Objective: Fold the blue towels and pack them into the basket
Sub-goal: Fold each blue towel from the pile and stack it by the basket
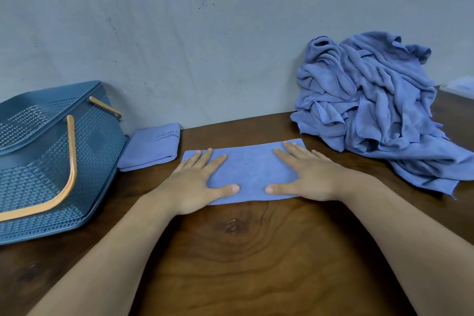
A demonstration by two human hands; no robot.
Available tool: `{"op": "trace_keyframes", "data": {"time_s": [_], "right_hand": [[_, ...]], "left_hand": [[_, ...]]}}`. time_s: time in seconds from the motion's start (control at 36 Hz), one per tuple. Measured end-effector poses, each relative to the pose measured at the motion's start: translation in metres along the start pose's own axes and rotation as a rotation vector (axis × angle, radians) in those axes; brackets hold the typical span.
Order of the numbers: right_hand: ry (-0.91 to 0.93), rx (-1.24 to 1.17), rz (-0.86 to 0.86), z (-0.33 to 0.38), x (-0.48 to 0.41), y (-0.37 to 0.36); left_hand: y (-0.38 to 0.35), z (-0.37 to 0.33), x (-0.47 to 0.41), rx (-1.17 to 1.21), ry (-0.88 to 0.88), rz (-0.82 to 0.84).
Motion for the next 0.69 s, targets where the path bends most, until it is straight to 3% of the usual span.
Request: {"op": "trace_keyframes", "data": {"time_s": [0.22,0.31,0.39,0.53,0.69], "right_hand": [[0.046,-0.08,0.109,-0.017,0.01,0.02],[0.059,-0.052,0.089,-0.019,0.007,0.014],[0.062,-0.053,0.066,-0.018,0.006,0.011],[0.062,-0.095,0.048,-0.018,0.006,0.008],[0.075,-0.152,-0.218,-0.017,0.004,0.013]], "left_hand": [[0.011,-0.006,-0.004,0.0,0.039,0.036],[0.022,-0.018,-0.02,-0.073,0.038,-0.062],[0.02,-0.041,-0.043,-0.12,-0.075,-0.132],[-0.001,-0.054,-0.062,-0.045,-0.208,-0.019],[-0.006,-0.053,-0.061,-0.068,-0.209,-0.034]]}}
Point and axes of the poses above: each hand's wrist, its own x-axis away from the middle knuckle, its own y-axis out of the back of the hand, z = x × y, the point moved 2 cm from there along -x, towards the middle knuckle, and after that the axes turned 11 degrees about -y, right-handed, at the moved point
